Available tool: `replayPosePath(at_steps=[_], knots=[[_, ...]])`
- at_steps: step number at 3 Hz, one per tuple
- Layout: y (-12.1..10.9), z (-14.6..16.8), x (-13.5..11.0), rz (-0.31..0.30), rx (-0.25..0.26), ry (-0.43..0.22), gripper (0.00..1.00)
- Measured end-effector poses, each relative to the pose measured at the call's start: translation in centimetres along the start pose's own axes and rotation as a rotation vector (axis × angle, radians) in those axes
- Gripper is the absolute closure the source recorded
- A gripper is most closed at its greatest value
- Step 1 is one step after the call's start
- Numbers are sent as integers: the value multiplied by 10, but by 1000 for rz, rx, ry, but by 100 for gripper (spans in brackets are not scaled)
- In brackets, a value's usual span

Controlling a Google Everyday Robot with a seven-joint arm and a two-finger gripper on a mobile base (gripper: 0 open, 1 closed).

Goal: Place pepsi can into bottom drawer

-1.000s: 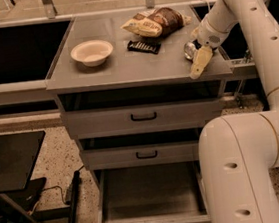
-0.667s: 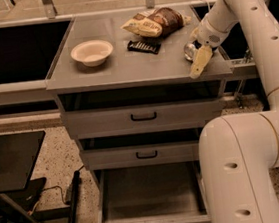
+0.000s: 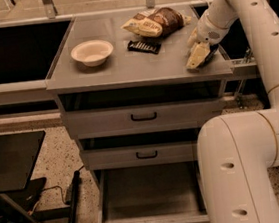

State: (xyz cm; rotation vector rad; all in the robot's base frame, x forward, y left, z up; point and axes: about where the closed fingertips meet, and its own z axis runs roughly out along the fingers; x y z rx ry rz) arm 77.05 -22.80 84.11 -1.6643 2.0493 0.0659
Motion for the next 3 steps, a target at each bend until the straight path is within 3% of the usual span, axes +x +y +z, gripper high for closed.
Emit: replayPosePath(at_steps=[1, 2, 3], knots=[[1, -3, -1, 0, 0, 0, 100], [-3, -82, -52, -66, 100, 17, 100], [5, -125, -94, -59, 177, 9, 100]])
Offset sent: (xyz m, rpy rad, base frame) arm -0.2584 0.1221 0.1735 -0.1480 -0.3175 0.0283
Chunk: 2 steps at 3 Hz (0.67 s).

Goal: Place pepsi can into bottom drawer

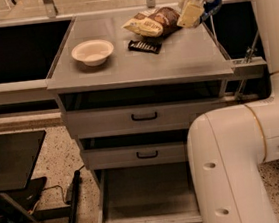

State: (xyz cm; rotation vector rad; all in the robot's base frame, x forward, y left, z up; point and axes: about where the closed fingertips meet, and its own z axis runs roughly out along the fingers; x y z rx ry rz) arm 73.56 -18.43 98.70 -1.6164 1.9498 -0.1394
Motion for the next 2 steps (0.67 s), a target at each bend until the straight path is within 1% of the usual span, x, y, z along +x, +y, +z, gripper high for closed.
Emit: replayPosePath(at_steps=[1, 2], knots=[[23, 34, 35, 157, -35, 12, 100], [24, 64, 34, 221, -16, -42, 100]])
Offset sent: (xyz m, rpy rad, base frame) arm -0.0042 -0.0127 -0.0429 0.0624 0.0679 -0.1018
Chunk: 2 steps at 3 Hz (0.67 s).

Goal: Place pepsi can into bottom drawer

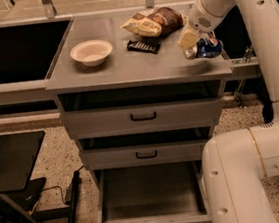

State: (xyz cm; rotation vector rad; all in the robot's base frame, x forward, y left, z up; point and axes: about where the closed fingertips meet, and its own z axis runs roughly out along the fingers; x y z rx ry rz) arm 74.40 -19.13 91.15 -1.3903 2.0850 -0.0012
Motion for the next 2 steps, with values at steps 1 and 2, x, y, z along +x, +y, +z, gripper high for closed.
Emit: replayPosePath(at_steps=[1, 2], knots=[[-4, 5, -4, 1, 10, -13, 100], [16, -7, 3, 1, 5, 30, 100]])
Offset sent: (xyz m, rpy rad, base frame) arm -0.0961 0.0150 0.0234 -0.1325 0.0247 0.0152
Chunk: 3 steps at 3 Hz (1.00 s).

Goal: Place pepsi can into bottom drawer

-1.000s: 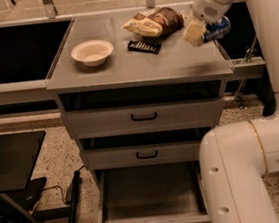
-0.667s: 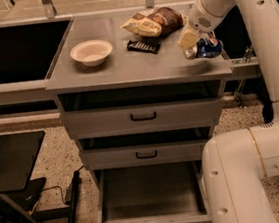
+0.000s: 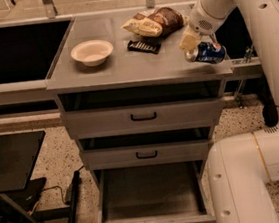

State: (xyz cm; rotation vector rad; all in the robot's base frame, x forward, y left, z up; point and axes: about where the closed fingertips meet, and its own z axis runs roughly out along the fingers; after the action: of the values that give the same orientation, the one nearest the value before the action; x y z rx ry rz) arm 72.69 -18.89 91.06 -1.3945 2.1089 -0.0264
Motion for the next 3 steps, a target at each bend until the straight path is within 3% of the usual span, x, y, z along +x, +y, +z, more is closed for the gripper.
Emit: replayPosePath(at_steps=[2, 3], knots=[[81, -42, 55, 161, 4, 74, 100], [133, -83, 48, 174, 19, 33, 100]])
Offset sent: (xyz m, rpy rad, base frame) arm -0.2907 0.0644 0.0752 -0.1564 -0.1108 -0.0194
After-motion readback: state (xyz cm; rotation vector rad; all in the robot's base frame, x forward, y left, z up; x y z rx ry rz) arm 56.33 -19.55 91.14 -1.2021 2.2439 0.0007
